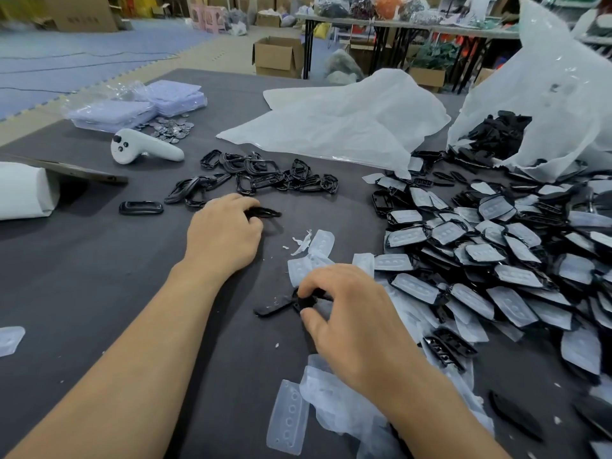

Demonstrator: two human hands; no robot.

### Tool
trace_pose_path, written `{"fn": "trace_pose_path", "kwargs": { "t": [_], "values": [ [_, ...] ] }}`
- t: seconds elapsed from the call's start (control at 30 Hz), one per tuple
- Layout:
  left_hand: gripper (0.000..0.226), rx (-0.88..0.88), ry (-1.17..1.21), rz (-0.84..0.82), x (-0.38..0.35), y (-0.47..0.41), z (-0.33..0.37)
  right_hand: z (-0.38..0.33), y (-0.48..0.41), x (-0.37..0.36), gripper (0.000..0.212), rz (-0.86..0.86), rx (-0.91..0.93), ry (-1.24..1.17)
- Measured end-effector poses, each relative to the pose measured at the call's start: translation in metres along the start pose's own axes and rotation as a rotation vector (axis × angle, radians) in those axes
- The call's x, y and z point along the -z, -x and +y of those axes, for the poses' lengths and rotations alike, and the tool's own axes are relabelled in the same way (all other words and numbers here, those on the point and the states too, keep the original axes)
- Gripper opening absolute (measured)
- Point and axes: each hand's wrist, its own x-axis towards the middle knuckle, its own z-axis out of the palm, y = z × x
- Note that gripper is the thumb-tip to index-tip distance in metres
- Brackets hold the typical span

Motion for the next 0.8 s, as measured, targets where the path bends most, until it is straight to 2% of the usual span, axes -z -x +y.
{"fn": "trace_pose_path", "kwargs": {
  "t": [0.13,0.27,0.33,0.4,0.57,0.67,0.8],
  "values": [
    [0.018,0.018,-0.001,0.154,0.001,0.003,0.001,-0.001,0.001,-0.001,0.019,0.024,0.013,-0.019],
    [0.022,0.064,0.211,0.286,0.007,0.013,0.011,-0.001,0.002,-0.003,0.036,0.117,-0.052,-0.138],
    [0.008,0.101,0.403,0.238,0.011,0.023,0.024,0.000,0.003,-0.005,0.043,0.135,-0.067,-0.158],
    [0.011,0.097,0.563,0.149,0.014,0.034,0.036,0.000,0.003,-0.005,0.046,0.141,-0.069,-0.183],
    [0.021,0.085,0.669,0.145,0.020,0.057,0.050,-0.002,0.002,0.003,0.031,0.219,-0.179,-0.438],
    [0.018,0.096,0.670,0.154,0.022,0.070,0.046,0.002,0.002,0.006,0.029,0.268,-0.214,-0.402],
    [0.015,0.239,0.970,0.038,0.028,0.069,0.049,0.003,-0.002,0.006,0.014,0.383,-0.253,-0.472]
  ]
}}
